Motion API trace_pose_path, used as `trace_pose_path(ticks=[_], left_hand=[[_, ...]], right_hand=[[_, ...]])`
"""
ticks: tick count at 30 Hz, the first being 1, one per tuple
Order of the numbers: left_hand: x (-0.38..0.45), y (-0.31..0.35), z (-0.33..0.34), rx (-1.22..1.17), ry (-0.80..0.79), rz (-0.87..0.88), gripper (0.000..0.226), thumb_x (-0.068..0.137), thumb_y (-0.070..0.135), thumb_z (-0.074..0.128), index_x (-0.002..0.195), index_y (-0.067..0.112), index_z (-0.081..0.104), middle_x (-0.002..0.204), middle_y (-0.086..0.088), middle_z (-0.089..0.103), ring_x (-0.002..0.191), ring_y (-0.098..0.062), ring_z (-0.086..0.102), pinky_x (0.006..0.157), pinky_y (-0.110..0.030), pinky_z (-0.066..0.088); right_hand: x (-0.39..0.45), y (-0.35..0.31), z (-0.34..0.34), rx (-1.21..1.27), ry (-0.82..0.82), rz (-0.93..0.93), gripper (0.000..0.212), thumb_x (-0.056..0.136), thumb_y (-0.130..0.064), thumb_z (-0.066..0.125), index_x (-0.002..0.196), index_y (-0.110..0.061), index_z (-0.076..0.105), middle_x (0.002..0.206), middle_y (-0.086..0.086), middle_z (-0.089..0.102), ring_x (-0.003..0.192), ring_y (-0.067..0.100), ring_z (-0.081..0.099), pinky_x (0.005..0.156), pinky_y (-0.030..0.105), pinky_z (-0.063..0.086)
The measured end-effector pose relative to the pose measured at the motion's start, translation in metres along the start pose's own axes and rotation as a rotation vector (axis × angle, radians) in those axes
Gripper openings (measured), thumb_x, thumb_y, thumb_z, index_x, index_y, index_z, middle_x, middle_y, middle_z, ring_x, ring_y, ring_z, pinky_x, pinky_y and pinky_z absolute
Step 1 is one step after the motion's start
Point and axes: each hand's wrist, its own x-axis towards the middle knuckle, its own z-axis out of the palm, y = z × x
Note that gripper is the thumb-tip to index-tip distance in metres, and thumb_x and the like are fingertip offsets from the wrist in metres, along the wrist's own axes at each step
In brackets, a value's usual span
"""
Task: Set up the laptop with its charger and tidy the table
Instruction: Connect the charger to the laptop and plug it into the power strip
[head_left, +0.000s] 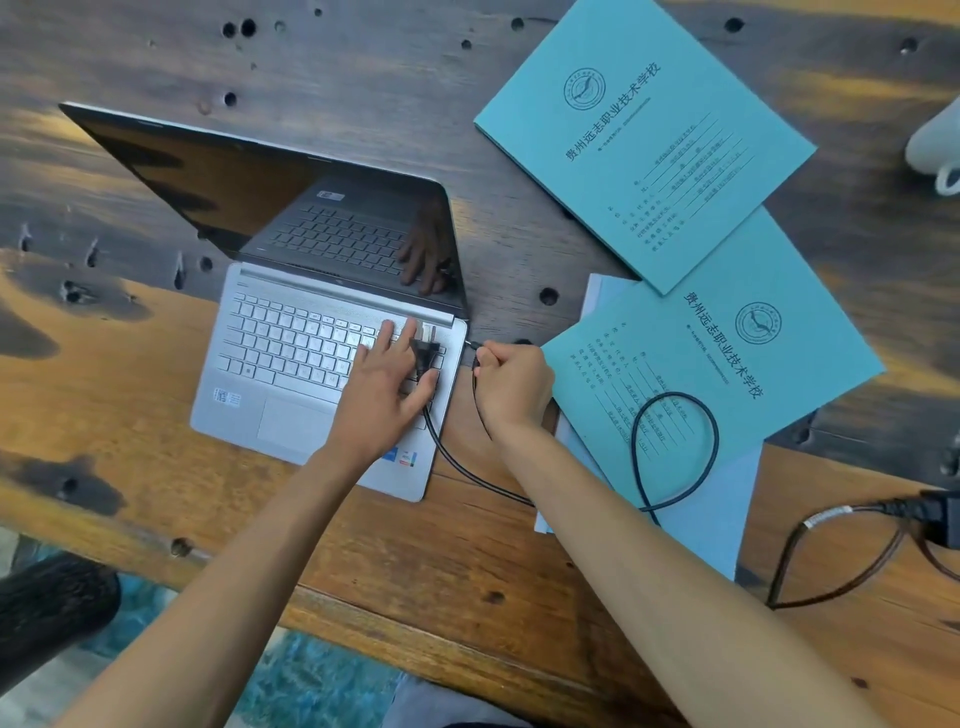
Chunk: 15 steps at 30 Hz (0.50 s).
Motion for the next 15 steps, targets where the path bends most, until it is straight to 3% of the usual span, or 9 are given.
trace_pose_path(ticks=[3, 6, 7, 10, 11, 15], left_hand=[[-0.001, 0.000, 0.000, -0.016, -0.002, 0.005, 0.032, 0.102, 0.033, 0.054, 0.080, 0.022, 0.033, 0.161, -0.008, 0.036, 0.153, -0.035, 0.021, 0.114, -0.063, 0.025], [-0.001, -0.001, 0.000, -0.021, -0.009, 0.000, 0.025, 0.102, 0.033, 0.054, 0.084, 0.022, 0.040, 0.162, -0.008, 0.035, 0.153, -0.034, 0.019, 0.115, -0.063, 0.024], [-0.001, -0.001, 0.001, -0.018, -0.009, -0.001, 0.024, 0.102, 0.034, 0.054, 0.085, 0.021, 0.043, 0.162, -0.007, 0.034, 0.153, -0.034, 0.019, 0.116, -0.063, 0.023], [-0.001, -0.002, 0.002, -0.018, -0.001, 0.002, 0.027, 0.102, 0.035, 0.053, 0.084, 0.023, 0.037, 0.162, -0.007, 0.034, 0.154, -0.034, 0.019, 0.116, -0.062, 0.022], [-0.001, -0.002, 0.002, -0.014, 0.005, 0.006, 0.028, 0.102, 0.035, 0.053, 0.084, 0.023, 0.036, 0.162, -0.007, 0.034, 0.153, -0.034, 0.019, 0.116, -0.062, 0.023], [-0.001, -0.002, 0.004, -0.015, 0.026, 0.016, 0.030, 0.102, 0.034, 0.053, 0.080, 0.022, 0.036, 0.161, -0.008, 0.035, 0.153, -0.035, 0.020, 0.118, -0.060, 0.021]], right_hand=[[-0.011, -0.004, 0.010, 0.140, 0.001, 0.078, 0.034, 0.098, -0.002, 0.056, 0.130, -0.002, 0.067, 0.133, 0.012, 0.068, 0.126, 0.026, 0.062, 0.092, 0.011, 0.041], [-0.018, -0.005, 0.015, 0.254, -0.008, 0.132, 0.049, 0.096, 0.002, 0.050, 0.142, -0.014, 0.060, 0.140, 0.006, 0.062, 0.130, 0.020, 0.058, 0.112, 0.030, 0.044], [-0.020, -0.002, 0.015, 0.258, -0.003, 0.131, 0.051, 0.095, 0.001, 0.049, 0.142, -0.016, 0.060, 0.135, 0.003, 0.065, 0.124, 0.016, 0.060, 0.111, 0.030, 0.046], [-0.022, 0.010, 0.011, 0.280, 0.022, 0.120, 0.050, 0.094, 0.000, 0.048, 0.136, -0.021, 0.066, 0.107, -0.015, 0.069, 0.095, -0.010, 0.060, 0.086, 0.001, 0.045], [-0.022, 0.012, 0.009, 0.279, 0.018, 0.115, 0.049, 0.094, 0.000, 0.049, 0.134, -0.022, 0.068, 0.104, -0.017, 0.068, 0.092, -0.012, 0.060, 0.081, -0.001, 0.043], [-0.022, 0.011, 0.007, 0.231, -0.050, 0.064, 0.051, 0.096, 0.002, 0.044, 0.138, -0.020, 0.064, 0.119, -0.004, 0.064, 0.105, 0.004, 0.060, 0.102, 0.021, 0.045]])
